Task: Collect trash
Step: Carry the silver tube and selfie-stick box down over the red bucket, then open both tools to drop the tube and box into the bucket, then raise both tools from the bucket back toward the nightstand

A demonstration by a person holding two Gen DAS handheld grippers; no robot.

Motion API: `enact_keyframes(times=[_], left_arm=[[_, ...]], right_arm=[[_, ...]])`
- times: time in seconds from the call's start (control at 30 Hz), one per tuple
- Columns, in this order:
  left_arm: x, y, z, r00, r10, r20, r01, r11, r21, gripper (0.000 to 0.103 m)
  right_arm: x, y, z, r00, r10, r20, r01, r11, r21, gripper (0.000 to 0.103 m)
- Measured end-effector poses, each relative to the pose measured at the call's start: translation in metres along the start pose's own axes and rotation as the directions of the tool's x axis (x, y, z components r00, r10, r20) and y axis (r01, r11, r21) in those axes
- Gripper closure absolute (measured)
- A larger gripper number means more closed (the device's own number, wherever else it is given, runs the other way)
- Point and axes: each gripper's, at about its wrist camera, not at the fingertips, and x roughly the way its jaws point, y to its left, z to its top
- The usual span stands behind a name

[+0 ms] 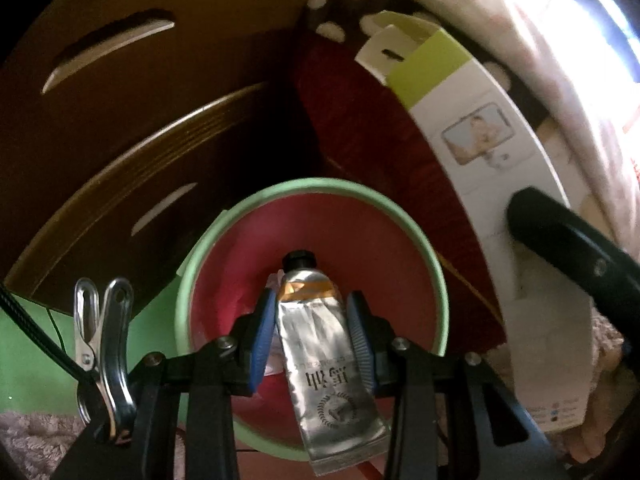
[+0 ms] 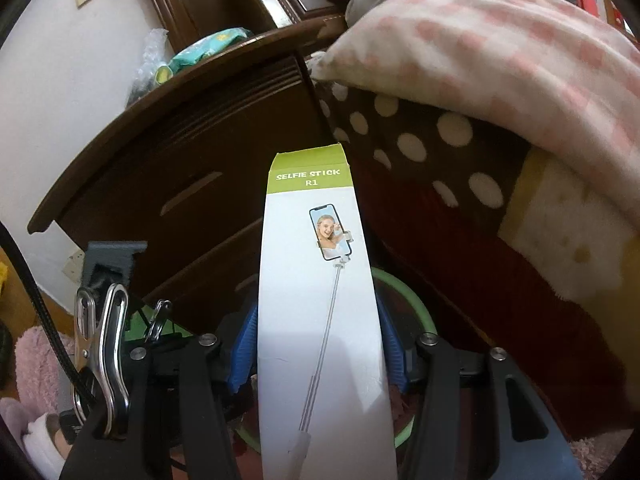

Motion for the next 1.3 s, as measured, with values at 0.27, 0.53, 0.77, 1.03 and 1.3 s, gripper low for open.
enact_keyframes(times=[0.27,0.53,0.77,1.03,1.3], left_arm=[[0.014,0.004,-0.001,0.999,0.03,-0.017,-0.03,1.0,0.006,0.066],[0.007,0.006,0.001,0.998,0.069,-0.001,-0.069,0.998,-0.006,0.06],[-0.007,0.02,0.001,0.995,0.099,0.011,-0.098,0.994,-0.057,0.059],[-0.018,0.039,0.002,0.993,0.112,0.019,-0.109,0.984,-0.139,0.059],[-0.039,0.037,0.004,0.992,0.115,0.053,-0.107,0.985,-0.136,0.059]], right_arm=[[0.006,-0.006,-0.002,1.0,-0.004,-0.017,0.004,1.0,0.021,0.049],[0.009,-0.01,-0.004,1.0,-0.007,-0.026,0.008,0.999,0.033,0.049],[0.024,-0.01,-0.005,0.999,-0.001,-0.054,0.003,0.999,0.039,0.048],[0.045,-0.009,-0.008,0.995,0.016,-0.097,-0.01,0.998,0.064,0.046],[0.042,-0.01,-0.007,0.997,0.033,-0.072,-0.027,0.996,0.08,0.027]])
